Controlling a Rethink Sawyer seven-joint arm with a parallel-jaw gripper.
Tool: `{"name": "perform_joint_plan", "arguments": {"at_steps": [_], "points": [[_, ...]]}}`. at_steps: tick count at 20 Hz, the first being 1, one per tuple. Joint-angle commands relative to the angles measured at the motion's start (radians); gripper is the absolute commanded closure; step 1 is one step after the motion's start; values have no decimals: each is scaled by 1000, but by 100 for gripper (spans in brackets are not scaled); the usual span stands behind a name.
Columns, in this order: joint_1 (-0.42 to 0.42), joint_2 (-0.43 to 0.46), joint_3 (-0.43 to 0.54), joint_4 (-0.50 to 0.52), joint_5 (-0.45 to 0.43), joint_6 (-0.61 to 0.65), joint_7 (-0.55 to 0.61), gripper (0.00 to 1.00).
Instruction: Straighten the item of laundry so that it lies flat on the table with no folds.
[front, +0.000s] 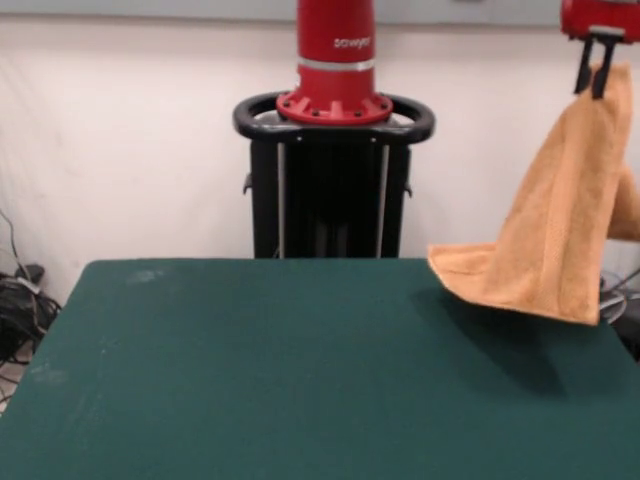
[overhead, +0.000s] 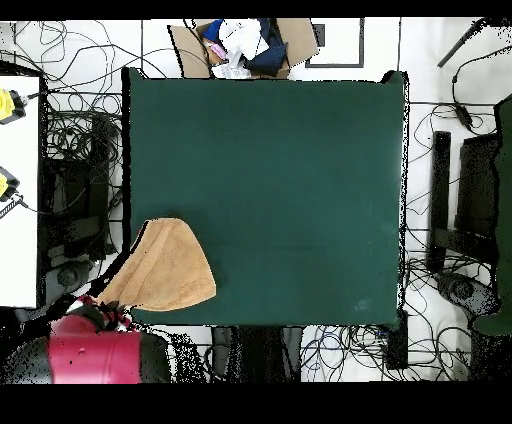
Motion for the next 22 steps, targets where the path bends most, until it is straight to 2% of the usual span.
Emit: {"name": "perform_joint_plan", "arguments": {"at_steps": [1, 10, 22], "points": [[50, -24, -46, -87, 2, 175, 394, 100], [106, -29, -44, -110, 24, 206, 515, 100], [139, 36, 10, -12, 92, 3, 574, 100]]}}
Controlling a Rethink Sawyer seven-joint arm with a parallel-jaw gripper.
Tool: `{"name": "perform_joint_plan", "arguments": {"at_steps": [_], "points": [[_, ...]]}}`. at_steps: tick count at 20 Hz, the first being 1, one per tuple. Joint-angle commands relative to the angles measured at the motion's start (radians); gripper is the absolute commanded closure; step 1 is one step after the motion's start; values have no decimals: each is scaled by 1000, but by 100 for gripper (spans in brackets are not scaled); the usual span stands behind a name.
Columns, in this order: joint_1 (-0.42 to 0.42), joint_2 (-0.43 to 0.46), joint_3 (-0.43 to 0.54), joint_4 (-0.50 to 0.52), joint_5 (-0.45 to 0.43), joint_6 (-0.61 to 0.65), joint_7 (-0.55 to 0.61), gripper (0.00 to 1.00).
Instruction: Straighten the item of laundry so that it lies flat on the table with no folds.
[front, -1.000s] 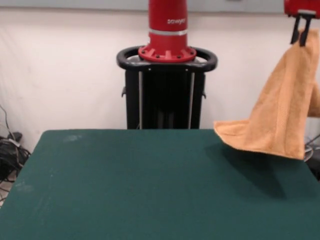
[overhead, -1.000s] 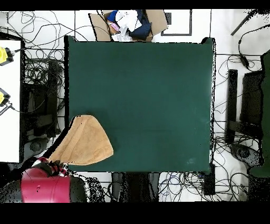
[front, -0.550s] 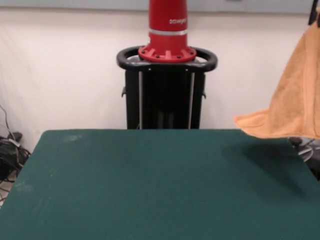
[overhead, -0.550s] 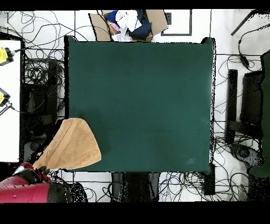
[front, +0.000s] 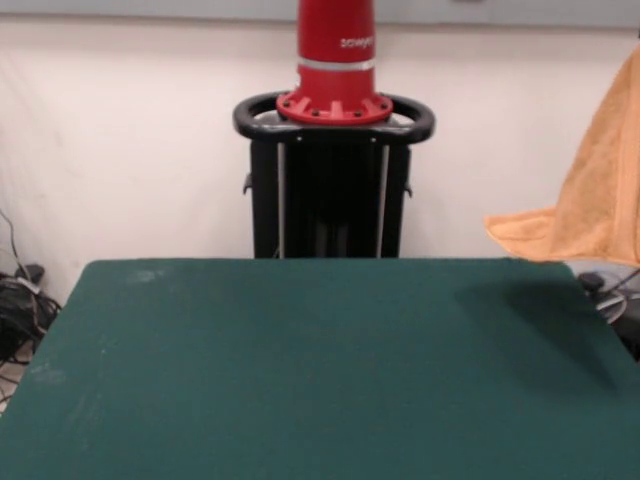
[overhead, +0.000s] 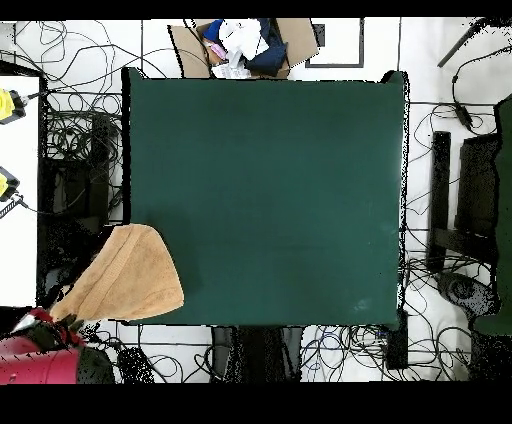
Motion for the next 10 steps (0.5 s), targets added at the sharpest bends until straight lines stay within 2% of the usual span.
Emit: {"name": "perform_joint_plan", "arguments": {"at_steps": [1, 10], "points": [[41, 76, 39, 84, 66, -110, 351, 100], [103, 166, 55, 103, 161, -231, 421, 100]]}}
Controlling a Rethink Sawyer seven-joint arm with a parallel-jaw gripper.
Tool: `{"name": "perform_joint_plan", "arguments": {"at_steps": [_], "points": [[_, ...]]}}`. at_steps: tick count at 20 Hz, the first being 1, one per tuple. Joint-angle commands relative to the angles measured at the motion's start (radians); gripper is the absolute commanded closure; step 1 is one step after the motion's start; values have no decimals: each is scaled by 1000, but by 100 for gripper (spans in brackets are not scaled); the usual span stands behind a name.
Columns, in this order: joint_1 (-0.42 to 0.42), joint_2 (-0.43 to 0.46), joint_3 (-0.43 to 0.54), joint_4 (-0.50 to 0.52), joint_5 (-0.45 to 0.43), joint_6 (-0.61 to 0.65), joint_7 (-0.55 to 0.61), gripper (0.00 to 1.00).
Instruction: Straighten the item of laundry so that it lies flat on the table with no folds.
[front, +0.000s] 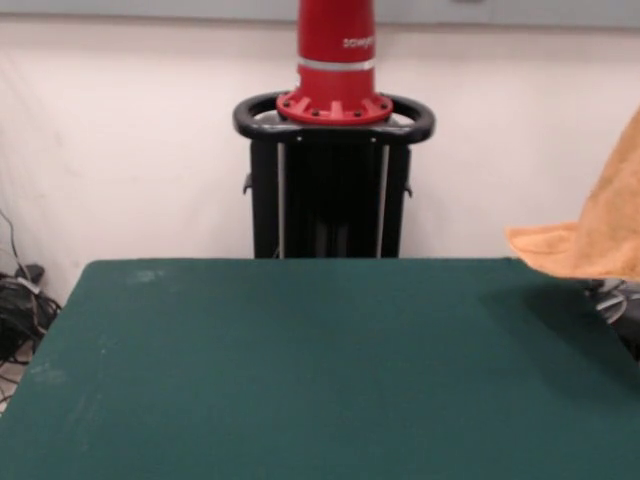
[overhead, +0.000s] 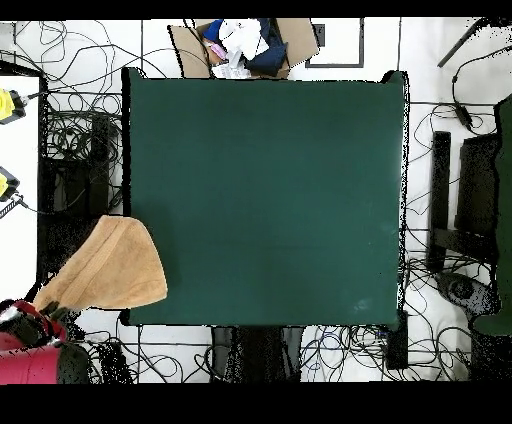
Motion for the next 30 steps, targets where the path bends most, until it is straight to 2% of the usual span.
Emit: {"name": "perform_joint_plan", "arguments": {"at_steps": [1, 8, 15, 19, 30], "points": [[37, 97, 50, 102, 86, -67, 367, 100], [62, 138, 65, 103, 142, -123, 383, 100], [22, 122, 85, 158, 188, -170, 305, 100], [49, 129, 49, 131, 172, -139, 336, 100], [72, 181, 78, 109, 227, -193, 378, 100]]}}
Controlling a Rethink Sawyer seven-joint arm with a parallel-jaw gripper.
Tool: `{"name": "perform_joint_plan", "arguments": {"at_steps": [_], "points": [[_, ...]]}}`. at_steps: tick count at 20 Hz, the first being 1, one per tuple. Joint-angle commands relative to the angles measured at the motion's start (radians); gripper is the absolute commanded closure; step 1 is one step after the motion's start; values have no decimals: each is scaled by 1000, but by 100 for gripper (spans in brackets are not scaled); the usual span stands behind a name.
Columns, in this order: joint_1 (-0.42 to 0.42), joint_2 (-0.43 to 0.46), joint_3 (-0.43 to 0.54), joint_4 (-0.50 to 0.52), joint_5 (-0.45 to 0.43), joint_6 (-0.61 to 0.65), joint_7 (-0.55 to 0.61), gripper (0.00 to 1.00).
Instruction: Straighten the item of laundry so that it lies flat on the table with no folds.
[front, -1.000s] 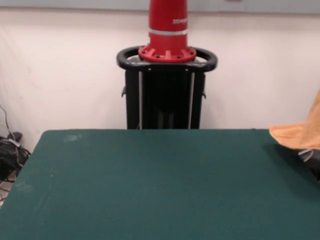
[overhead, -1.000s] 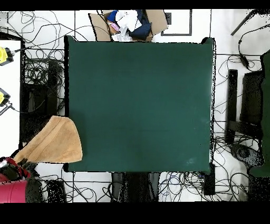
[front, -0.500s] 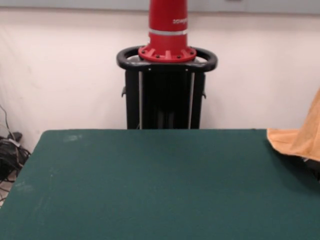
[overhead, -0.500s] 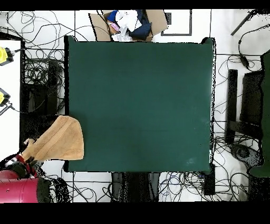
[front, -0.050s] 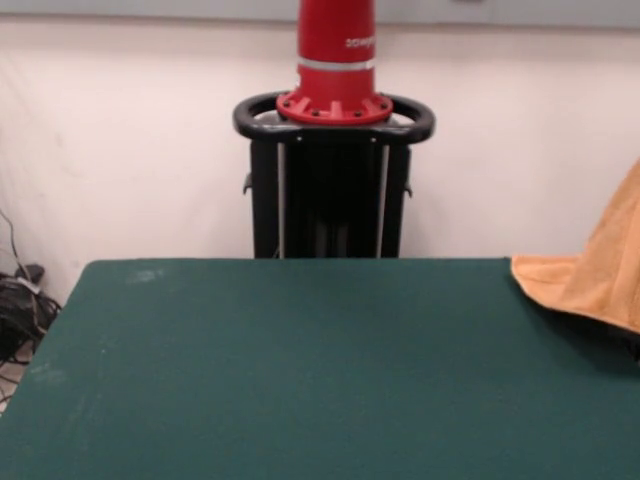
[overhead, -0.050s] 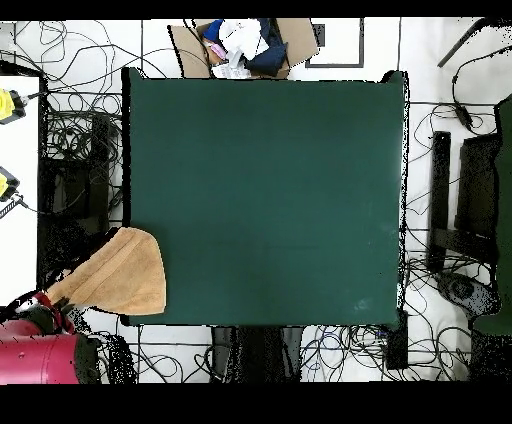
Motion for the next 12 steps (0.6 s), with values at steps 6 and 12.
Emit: {"name": "perform_joint_plan", "arguments": {"at_steps": [6, 12], "points": [[64, 83, 55, 9, 76, -58, 321, 100], [103, 139, 43, -43, 101, -60, 346, 100]]}}
